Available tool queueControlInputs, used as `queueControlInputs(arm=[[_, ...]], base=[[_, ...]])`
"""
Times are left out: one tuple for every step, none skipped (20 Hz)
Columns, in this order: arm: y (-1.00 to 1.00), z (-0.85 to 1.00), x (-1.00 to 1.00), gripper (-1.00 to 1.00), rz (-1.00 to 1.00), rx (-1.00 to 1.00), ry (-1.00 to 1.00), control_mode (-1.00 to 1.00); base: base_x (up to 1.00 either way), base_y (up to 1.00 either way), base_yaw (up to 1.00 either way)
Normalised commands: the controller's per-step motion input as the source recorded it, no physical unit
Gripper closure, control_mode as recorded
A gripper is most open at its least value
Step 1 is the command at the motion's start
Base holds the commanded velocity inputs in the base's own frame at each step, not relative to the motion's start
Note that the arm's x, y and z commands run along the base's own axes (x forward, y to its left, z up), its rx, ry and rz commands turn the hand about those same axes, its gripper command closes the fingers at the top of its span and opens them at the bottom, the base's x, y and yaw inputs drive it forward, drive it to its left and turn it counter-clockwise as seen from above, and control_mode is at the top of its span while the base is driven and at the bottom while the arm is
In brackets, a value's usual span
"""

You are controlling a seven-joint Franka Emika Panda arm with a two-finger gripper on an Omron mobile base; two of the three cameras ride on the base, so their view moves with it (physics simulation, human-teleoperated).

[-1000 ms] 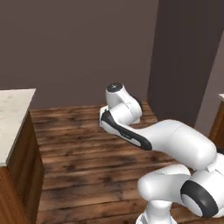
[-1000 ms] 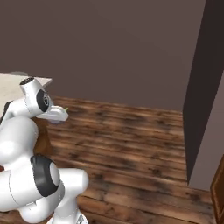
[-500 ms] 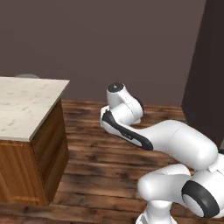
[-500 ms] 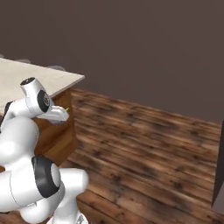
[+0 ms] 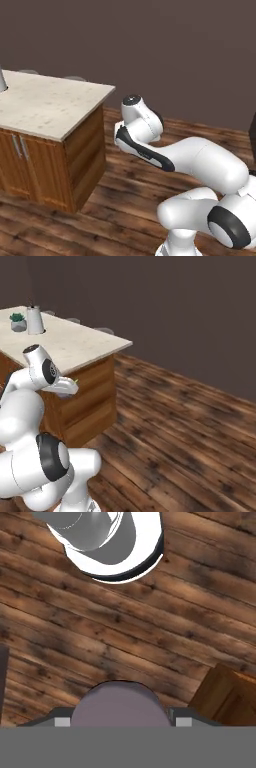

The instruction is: Turn on the sink faucet. Then move the eggplant from the counter to the sink. Turn off the sink. Move the vegetable from the sink to the pot next to the stove. Finally move the pot to the front left burner.

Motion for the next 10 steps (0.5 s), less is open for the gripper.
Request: queueControlInputs(arm=[[0.0,0.0,0.0,1.0,0.0,0.0,0.0,1.0],[0.0,0.0,0.0,1.0,0.0,0.0,0.0,1.0],[0.0,0.0,0.0,1.0,0.0,0.0,0.0,1.0],[0.0,0.0,0.0,1.0,0.0,0.0,0.0,1.0],[0.0,0.0,0.0,1.0,0.0,0.0,0.0,1.0],[0.0,0.0,0.0,1.0,0.0,0.0,0.0,1.0],[0.0,0.0,0.0,1.0,0.0,0.0,0.0,1.0],[0.0,0.0,0.0,1.0,0.0,0.0,0.0,1.0],[0.0,0.0,0.0,1.0,0.0,0.0,0.0,1.0],[0.0,0.0,0.0,1.0,0.0,0.0,0.0,1.0]], base=[[-0.35,-0.31,0.42],[-0.36,-0.33,0.42],[-0.38,-0.31,0.42],[-0.38,-0.26,0.41],[-0.35,-0.2,0.42],[-0.34,-0.19,0.42],[-0.34,-0.22,0.44],[-0.31,-0.28,0.45],[-0.25,-0.21,0.45],[-0.18,-0.11,0.46]])
